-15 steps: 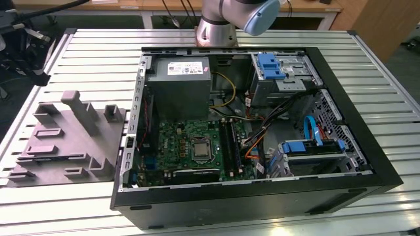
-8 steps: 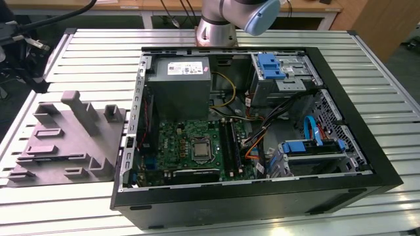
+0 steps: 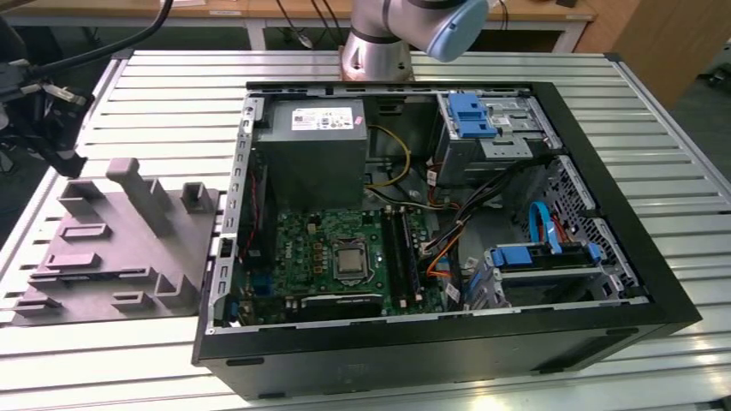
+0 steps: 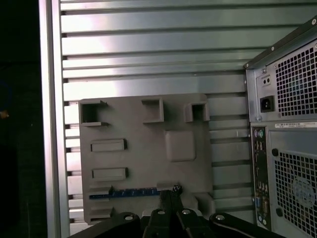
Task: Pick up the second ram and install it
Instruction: 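Reach for the second ram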
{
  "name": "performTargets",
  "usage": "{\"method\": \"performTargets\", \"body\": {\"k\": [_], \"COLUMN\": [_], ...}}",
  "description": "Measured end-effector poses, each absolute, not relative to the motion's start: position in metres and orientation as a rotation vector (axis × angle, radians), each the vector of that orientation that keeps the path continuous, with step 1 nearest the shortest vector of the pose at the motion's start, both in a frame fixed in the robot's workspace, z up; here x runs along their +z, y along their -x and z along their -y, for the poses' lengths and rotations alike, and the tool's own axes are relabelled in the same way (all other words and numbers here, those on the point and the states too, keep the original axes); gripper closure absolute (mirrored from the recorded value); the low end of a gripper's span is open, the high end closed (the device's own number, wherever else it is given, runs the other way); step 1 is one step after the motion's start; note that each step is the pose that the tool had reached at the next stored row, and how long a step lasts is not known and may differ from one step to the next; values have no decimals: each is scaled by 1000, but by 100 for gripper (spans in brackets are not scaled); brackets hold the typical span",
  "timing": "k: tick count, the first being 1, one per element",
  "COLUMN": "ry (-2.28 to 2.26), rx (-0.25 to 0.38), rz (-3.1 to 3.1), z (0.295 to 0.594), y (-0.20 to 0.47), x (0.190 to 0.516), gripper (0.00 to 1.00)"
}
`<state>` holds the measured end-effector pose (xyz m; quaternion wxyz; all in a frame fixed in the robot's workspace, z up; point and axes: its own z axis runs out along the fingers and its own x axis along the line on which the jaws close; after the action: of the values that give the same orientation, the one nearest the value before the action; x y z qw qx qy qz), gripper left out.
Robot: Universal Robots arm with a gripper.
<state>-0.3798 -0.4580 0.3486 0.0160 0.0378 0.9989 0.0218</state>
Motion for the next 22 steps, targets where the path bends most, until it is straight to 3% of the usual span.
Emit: {"method": "performTargets", "body": {"k": [22], "ry": [-118], "rx": [68], "rz": [-3107], "z": [488], "y": [386], "x": [324], "gripper": [90]}}
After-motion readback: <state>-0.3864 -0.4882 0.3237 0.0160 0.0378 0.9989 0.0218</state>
